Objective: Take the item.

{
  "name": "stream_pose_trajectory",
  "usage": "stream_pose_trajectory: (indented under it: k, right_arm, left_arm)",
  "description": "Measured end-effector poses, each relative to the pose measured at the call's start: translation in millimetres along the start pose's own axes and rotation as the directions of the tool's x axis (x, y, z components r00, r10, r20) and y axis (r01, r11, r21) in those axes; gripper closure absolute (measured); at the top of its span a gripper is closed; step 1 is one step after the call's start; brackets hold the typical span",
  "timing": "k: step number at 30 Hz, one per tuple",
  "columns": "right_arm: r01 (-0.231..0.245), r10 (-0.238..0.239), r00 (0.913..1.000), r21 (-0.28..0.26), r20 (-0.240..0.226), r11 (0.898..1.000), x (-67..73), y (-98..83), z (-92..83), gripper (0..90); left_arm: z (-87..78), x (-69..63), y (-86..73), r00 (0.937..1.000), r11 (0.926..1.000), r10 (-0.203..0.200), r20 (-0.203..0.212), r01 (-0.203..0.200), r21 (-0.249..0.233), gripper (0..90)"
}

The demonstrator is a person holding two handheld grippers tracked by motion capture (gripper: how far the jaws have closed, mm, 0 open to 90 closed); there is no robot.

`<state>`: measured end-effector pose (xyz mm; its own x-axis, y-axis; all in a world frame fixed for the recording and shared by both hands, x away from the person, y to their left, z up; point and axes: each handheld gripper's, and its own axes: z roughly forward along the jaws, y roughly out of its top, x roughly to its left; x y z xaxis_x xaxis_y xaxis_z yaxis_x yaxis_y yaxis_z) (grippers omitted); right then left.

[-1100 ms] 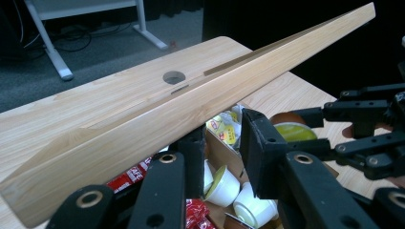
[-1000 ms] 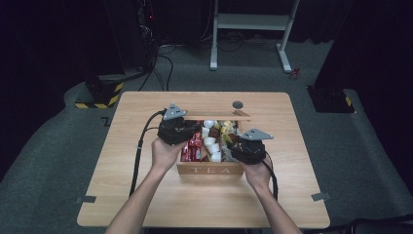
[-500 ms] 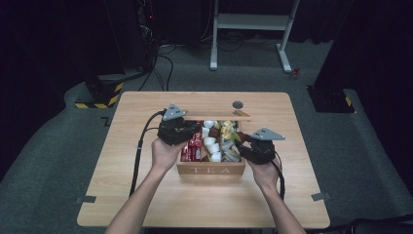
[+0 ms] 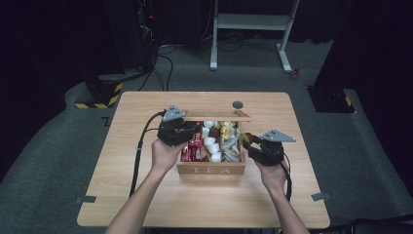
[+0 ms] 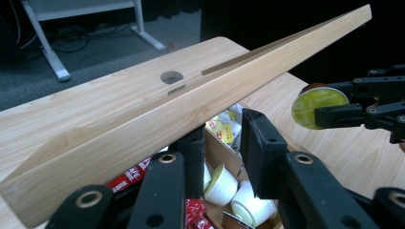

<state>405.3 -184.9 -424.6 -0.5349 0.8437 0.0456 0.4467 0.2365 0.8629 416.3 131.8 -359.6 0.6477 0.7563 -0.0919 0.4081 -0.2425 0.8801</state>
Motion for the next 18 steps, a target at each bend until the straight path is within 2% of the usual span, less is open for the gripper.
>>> stream_pose_trajectory:
  k: [10, 18]
  right_arm:
    - [-0.05, 0.049, 0.9976, 0.022, 0.05, 0.998, -23.8, -18.6, -5.2, 55.4]
    - [-0.076, 0.073, 0.9947, 0.042, 0.073, 0.996, -34.7, -30.4, -6.2, 55.3]
  left_arm:
    - [-0.2, -0.4, -1.6, 1.0, 1.0, 0.003, 0.002, -0.003, -0.001, 71.1]
    - [-0.3, -0.5, -1.9, 1.0, 1.0, 0.002, 0.003, -0.002, -0.001, 71.1]
